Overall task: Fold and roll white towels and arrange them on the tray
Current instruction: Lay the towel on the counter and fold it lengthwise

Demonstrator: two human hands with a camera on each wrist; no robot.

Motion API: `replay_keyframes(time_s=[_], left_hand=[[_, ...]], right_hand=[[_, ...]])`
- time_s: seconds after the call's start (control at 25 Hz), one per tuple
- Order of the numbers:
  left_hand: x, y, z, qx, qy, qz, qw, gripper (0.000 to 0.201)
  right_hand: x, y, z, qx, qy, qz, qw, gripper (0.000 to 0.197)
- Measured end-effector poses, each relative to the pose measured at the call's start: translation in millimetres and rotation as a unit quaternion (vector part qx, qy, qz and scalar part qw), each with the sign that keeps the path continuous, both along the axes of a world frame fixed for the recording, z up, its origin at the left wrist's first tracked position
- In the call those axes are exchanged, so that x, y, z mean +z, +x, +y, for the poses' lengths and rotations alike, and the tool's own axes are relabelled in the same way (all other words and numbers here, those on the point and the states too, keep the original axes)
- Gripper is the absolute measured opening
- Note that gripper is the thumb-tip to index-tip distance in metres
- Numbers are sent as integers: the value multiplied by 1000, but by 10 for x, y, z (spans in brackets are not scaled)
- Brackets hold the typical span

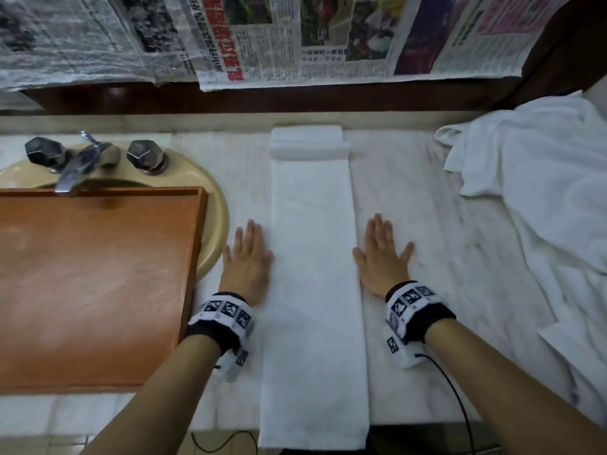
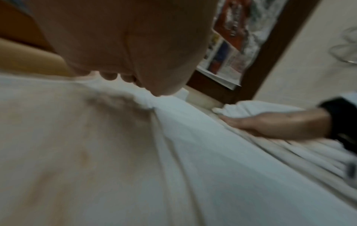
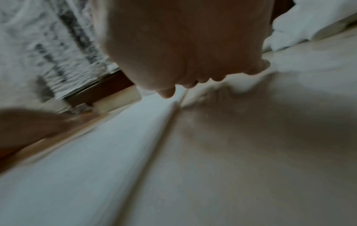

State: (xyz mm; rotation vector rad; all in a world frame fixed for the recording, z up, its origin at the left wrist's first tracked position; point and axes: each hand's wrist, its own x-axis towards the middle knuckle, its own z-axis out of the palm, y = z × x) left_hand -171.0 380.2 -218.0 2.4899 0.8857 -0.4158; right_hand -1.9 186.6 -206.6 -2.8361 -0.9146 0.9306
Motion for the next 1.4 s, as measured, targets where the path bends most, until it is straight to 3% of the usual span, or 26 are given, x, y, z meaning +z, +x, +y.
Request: replay_keyframes(time_s=[0.12,0.16,0.28,0.36,0.52,0.56,0.68,0.72,0.76,0.92,0.96,1.08,1.16,1.24,1.32,1.4], left_hand=[[-38,-114,-573,-133,12,-24,991,60],[-73,-227,-612,-141,26,-18,990,60],[-124,-548,-326,20,22,21,999,60],[-39,-594,-367,31,8,21,999,60],[-90,-597,-955,-156,23,-32,987,66],[-112,-699,-882,-139,30,-20,990,65],[-118,-961,-481,25,45,39,998,61],[-65,-978,-452,55,37,49,997,62],[-20,-929,-528,50,28,31,998,63],[-65,-858,-1070,-133,23,-36,990,61],[-96,-934,-1023,-122,32,-23,992,60],[-126,-1102,-710,21,38,43,998,59],[-55,-1045,-714,49,20,32,998,61],[-1,-920,-890,-40,6,-27,999,60],[-44,-891,-1033,-138,15,-31,990,60],[-93,-915,-1018,-143,37,2,989,61]], right_hand=[[-84,-617,-73,130,31,-5,991,67],[-113,-655,-162,134,30,0,991,66],[-118,-303,-445,-52,4,18,998,66],[-6,-363,-499,-78,-16,10,997,66],[-67,-1155,-405,149,32,-5,988,66],[-95,-1166,-494,143,25,5,989,66],[-121,-851,-724,-33,-19,8,999,67],[-81,-828,-729,-53,-28,0,998,67],[-36,-890,-672,-33,-18,-3,999,67],[-79,-1364,-479,167,29,-10,986,65],[-104,-1325,-516,151,19,-5,988,64],[-102,-1057,-569,-8,-37,-3,999,66],[-45,-1127,-486,-10,-30,-23,999,68],[-59,-1354,-391,79,8,-37,996,68],[-105,-1526,-412,119,19,-25,992,67],[-123,-1499,-461,109,10,-24,994,67]])
